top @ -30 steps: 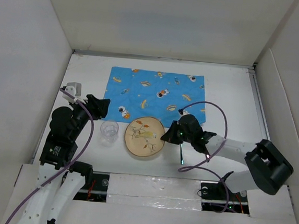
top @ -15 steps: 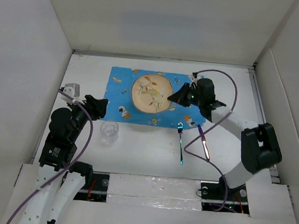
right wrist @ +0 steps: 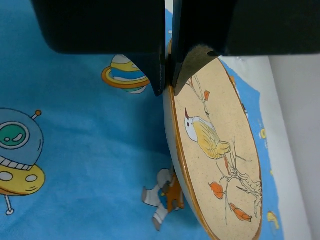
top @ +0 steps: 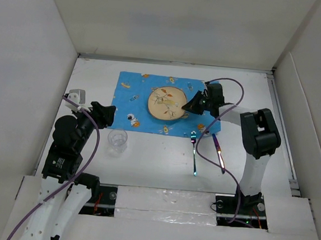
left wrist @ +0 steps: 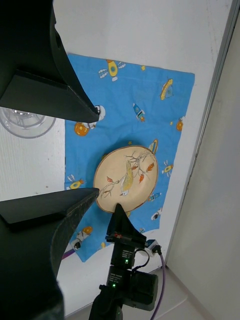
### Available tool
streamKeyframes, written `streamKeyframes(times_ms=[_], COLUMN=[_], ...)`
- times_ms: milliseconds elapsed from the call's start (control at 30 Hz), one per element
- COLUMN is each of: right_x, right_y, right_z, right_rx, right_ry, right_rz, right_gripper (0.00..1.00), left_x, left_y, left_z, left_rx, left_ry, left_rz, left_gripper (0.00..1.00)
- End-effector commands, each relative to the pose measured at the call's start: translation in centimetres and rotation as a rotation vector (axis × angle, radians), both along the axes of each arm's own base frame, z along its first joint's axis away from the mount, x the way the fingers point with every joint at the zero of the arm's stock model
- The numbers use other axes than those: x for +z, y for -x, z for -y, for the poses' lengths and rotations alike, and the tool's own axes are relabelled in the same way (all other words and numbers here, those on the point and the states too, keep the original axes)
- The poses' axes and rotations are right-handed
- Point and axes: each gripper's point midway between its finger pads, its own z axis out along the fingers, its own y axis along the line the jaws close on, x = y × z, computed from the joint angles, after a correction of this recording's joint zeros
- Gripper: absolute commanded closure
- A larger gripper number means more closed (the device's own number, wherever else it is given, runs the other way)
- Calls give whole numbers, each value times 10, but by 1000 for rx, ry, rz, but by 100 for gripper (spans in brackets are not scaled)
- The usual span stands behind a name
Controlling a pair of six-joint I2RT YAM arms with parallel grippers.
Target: Set the dinner table for one person
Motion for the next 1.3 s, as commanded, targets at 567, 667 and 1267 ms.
streamKeyframes(times_ms=[567, 667, 1267], right_x=[56, 82, 104], right_y=[-16, -3, 194], right_z=[25, 40, -220], right_rx=[48, 26, 653], right_ry=[174, 237, 398], right_rz=[169, 261, 514], right_gripper=[35, 55, 40], left_x=[2, 3, 18], left_y=[-3, -2, 6], left_z=[-1, 0, -32], left_rx=[6, 1, 176], left_ry=[-9, -7, 24], left_rz=[21, 22, 72], left_gripper=[47, 48, 74])
